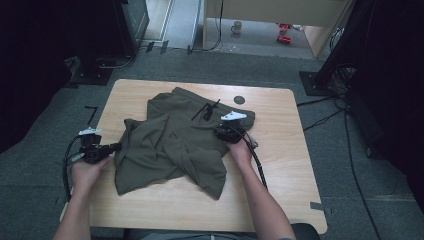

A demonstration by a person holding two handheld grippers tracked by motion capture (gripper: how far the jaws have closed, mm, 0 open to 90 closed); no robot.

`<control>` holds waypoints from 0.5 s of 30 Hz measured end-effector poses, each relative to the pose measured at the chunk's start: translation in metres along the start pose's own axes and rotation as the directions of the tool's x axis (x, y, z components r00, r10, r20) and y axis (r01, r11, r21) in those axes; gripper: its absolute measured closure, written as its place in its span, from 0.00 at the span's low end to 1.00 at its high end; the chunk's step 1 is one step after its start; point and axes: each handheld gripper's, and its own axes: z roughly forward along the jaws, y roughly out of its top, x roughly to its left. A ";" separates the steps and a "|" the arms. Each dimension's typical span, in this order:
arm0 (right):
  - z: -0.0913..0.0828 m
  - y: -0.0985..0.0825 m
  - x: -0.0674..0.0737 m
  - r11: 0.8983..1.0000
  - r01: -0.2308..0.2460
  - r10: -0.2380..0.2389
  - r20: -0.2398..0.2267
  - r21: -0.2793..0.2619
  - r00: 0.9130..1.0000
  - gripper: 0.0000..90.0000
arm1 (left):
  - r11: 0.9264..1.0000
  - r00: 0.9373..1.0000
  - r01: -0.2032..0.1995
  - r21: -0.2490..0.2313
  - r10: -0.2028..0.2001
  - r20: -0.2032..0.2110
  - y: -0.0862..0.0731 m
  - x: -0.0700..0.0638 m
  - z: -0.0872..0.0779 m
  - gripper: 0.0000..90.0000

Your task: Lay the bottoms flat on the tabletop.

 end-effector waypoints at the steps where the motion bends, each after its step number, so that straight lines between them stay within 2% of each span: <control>1: 0.001 0.000 0.000 1.000 0.007 -0.007 0.006 -0.004 1.000 0.64 | 1.000 1.000 0.002 0.002 -0.002 -0.001 0.000 0.001 0.000 1.00; 3: 0.001 0.000 -0.003 1.000 0.009 -0.009 0.014 -0.007 1.000 0.62 | 1.000 1.000 0.002 0.006 -0.002 -0.014 -0.001 0.002 0.000 1.00; 8: -0.005 -0.004 -0.014 0.999 -0.040 0.040 0.045 0.002 0.998 0.63 | 1.000 1.000 -0.013 0.006 0.013 -0.022 -0.002 0.000 0.000 1.00; 11: -0.012 -0.010 -0.021 0.998 -0.058 0.058 0.072 0.000 0.996 0.63 | 1.000 1.000 -0.019 0.011 0.019 -0.021 -0.002 -0.002 0.001 1.00; 15: -0.026 -0.022 -0.035 0.995 -0.096 0.098 0.118 -0.017 0.988 0.63 | 0.999 1.000 -0.030 0.036 0.030 0.000 -0.004 -0.007 0.005 1.00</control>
